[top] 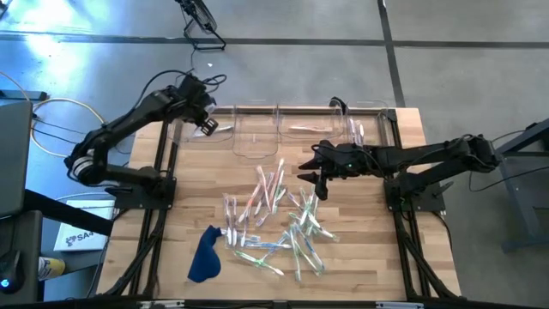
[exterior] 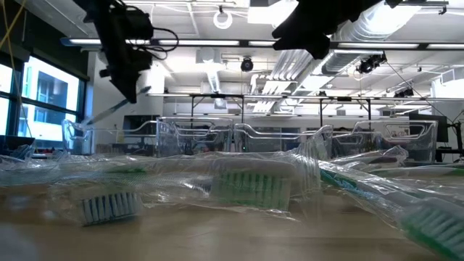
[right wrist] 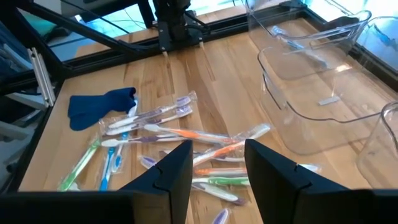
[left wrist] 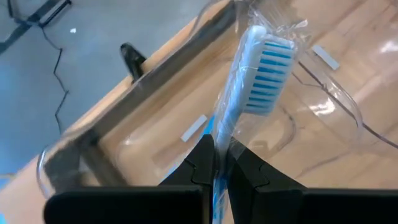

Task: Pick & Place Toothbrushes
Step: Put the blue toothbrush into the left transparent bin, then put the green toothbrush into the middle left transparent bin

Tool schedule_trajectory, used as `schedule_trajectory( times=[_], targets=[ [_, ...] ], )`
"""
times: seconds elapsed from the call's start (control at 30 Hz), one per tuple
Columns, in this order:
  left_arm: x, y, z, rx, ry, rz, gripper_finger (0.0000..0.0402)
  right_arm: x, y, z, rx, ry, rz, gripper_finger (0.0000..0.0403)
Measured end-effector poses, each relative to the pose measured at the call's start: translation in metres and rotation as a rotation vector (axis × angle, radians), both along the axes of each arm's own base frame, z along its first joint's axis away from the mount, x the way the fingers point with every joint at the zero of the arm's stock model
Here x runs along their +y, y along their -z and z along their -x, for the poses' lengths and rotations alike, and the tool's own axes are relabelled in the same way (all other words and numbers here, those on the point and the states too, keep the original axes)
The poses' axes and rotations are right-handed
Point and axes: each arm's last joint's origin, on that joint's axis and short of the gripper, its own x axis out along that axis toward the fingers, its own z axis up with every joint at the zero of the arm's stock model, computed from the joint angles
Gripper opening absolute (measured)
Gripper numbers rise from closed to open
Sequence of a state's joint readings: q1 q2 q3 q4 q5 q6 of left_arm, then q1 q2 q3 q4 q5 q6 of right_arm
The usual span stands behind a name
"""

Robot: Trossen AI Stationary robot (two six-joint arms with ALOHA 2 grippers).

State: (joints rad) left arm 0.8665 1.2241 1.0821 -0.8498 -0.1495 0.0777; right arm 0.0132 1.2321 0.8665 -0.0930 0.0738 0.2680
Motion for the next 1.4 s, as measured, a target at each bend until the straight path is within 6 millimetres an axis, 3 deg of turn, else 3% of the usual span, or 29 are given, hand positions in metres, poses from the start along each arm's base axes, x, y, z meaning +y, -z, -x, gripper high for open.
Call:
schedule_trajectory(
  times=[0.23,0.5,0.73,1.07,1.4],
  targets=[
    [0.021,0.022,-0.017,0.081,0.053,0.003,0.0012,0.0,0.001,0.0,0.002,0.016,-0.041,0.0138],
    [0.039,0.046,-0.017,0.165,0.038,0.072,0.0012,0.0,0.003,0.001,0.023,0.02,-0.045,0.0138],
    [0.048,0.058,-0.015,0.136,0.031,0.148,0.0014,0.0,0.003,0.001,0.025,0.02,-0.045,0.0138],
    [0.051,0.059,-0.018,0.131,0.031,0.129,0.0145,0.0,0.006,0.003,0.069,0.019,-0.045,0.0138],
    [0.052,0.059,-0.019,0.115,0.025,0.114,0.016,0.0,0.007,0.003,0.073,0.028,-0.04,0.0138]
  ],
)
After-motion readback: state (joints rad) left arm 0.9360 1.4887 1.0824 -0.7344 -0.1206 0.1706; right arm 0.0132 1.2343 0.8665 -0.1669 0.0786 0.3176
